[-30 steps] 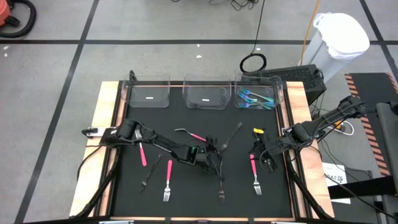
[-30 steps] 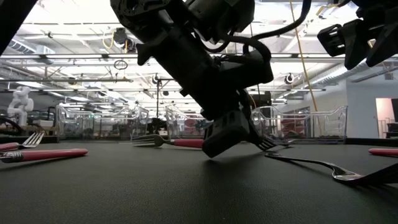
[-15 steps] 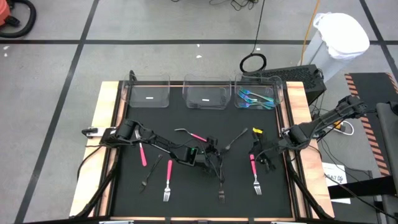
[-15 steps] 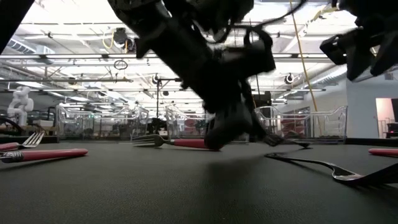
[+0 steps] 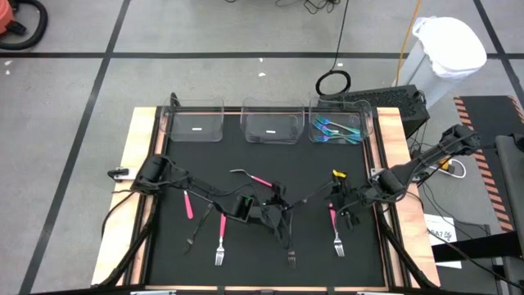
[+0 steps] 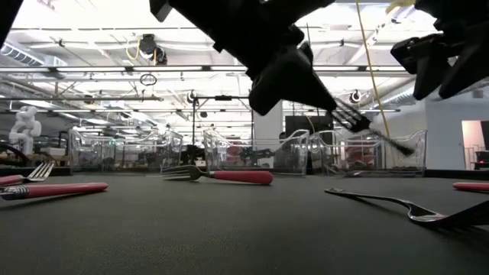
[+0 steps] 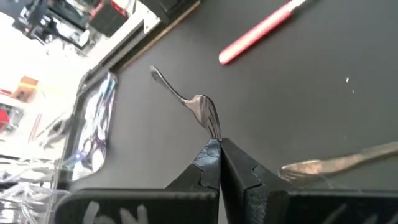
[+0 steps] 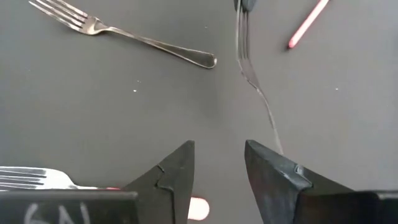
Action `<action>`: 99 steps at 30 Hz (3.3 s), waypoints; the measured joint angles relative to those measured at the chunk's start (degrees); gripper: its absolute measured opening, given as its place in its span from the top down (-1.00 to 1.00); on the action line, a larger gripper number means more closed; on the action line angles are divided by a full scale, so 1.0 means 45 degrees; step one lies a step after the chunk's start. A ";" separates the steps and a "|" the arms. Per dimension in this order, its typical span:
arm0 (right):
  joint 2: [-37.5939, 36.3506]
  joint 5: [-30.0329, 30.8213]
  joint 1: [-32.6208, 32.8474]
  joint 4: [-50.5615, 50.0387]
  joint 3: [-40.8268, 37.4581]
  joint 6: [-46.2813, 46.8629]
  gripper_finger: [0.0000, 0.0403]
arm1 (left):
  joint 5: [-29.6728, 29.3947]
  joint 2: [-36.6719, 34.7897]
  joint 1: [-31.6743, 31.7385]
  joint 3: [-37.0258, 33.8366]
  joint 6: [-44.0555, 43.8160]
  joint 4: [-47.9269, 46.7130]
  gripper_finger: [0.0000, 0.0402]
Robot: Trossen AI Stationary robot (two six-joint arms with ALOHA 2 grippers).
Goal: Sort silverware by color (type)
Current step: Put the black fork into the middle transparent bin
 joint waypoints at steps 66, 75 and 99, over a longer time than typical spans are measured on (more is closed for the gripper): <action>0.0967 0.2961 0.0516 -0.2610 -0.0009 0.1883 0.95 | -0.1595 -0.0841 -0.0675 0.0015 -0.0950 0.0288 0.78; 0.0962 0.4237 0.0514 -0.2669 0.0309 0.1982 0.96 | -0.2059 -0.1477 -0.0945 0.0015 -0.1774 0.0015 -0.03; 0.0952 0.7307 0.0494 -0.2762 0.2253 0.0048 0.96 | -0.4393 -0.3716 -0.2841 0.0010 -0.5112 -0.3603 -0.23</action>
